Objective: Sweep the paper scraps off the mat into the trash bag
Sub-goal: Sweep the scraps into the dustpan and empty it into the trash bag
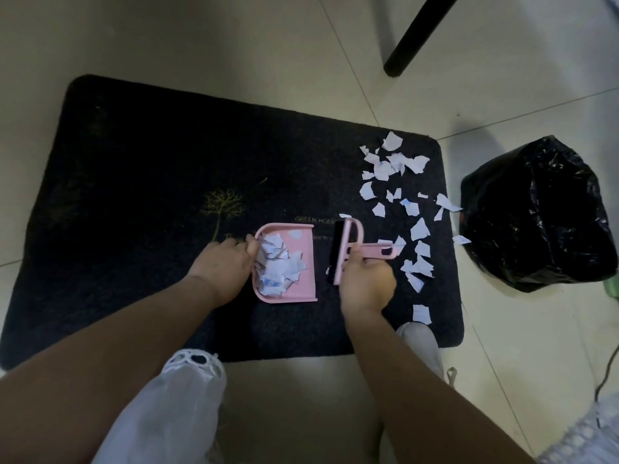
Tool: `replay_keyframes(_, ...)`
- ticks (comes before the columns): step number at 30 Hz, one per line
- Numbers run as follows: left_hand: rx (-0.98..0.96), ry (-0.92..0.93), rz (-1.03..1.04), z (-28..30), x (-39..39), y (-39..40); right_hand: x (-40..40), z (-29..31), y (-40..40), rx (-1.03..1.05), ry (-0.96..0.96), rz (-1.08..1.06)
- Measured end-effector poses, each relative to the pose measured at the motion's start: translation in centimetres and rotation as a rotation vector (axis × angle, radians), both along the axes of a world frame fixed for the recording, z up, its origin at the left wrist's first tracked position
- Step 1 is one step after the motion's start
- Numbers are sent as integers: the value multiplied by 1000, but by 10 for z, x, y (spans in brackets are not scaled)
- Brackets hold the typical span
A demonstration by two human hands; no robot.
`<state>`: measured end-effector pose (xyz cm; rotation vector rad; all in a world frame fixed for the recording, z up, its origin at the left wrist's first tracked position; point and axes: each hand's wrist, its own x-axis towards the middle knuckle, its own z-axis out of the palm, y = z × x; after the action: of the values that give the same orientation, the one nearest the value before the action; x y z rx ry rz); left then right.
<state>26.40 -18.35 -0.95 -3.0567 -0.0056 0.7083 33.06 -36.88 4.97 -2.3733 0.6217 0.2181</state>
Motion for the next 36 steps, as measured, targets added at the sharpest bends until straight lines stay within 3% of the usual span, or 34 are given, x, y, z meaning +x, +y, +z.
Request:
replay_keyframes(6,-6,0,3,1,0,-1,3,-3,-7,-271,66,222)
replay_keyframes(10,-7,-2,12,1,0,-1,-13,-14,14,-155,118,291)
replay_keyframes(15,-11,2,-2,2,-1,-1,-6,-3,9,87,26,84)
replay_keyframes(18,-24,-16,0,3,-1,-1,5,1,-9,63,-69,-24)
replay_keyframes(22,-23,-24,-14,4,0,-1,12,-3,-27,-23,-56,-68)
replay_keyframes(29,-24,9,15,2,1,-3,-14,-15,1,-36,98,186)
replay_keyframes(36,-44,29,15,6,2,-2,-2,-2,14,36,41,245)
